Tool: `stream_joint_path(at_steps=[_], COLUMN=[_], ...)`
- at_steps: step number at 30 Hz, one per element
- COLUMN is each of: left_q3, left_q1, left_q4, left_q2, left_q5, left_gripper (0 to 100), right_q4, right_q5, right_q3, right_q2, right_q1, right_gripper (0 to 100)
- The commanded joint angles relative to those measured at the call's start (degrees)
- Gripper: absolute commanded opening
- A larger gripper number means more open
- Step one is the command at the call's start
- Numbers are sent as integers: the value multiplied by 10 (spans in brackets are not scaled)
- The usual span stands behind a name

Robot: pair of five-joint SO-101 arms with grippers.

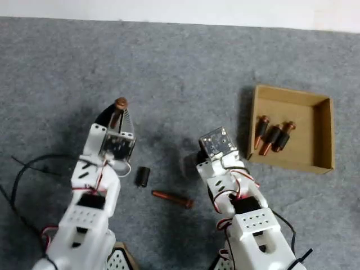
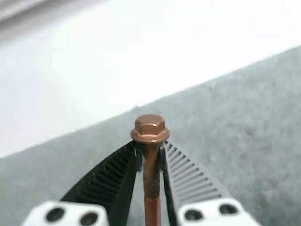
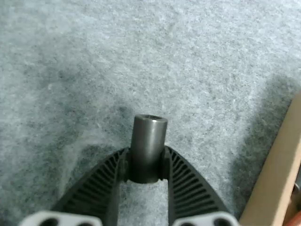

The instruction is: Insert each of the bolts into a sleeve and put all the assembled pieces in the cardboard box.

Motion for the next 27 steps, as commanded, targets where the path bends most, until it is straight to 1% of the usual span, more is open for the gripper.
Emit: stream_joint_path(at_steps=[1,4,5,9,11,14,16,17,19,21,24,25,27], left_q3=[22,42,42,39,39,36,36,36,36,36,34,34,34], left_q1=[-10,-48,-57,-53,-17,82,139,158,164,137,97,93,90], left_q4=[-21,-12,8,164,227,329,366,375,382,382,381,380,372], left_q2=[-102,-202,-234,-349,-402,-461,-460,-456,-450,-449,-449,-449,-449], left_q5=[6,6,6,6,6,6,6,6,6,6,9,24,88], left_gripper=[6,6,6,9,10,10,11,11,7,7,7,7,7], right_q4=[-15,-15,-15,-15,-15,-15,-15,-15,-15,-29,-100,-127,-175], right_q5=[6,6,6,6,5,6,6,6,6,4,4,5,6], right_q3=[-5,-5,-5,-5,-5,-5,-5,-5,-5,-6,15,27,50], right_q2=[-13,-14,-14,-14,-14,-14,-14,-14,-15,-15,-15,-15,-15], right_q1=[3,3,3,3,0,-23,-44,-52,-58,-59,-78,-87,-106], right_gripper=[5,5,5,5,5,5,5,5,5,5,5,5,5])
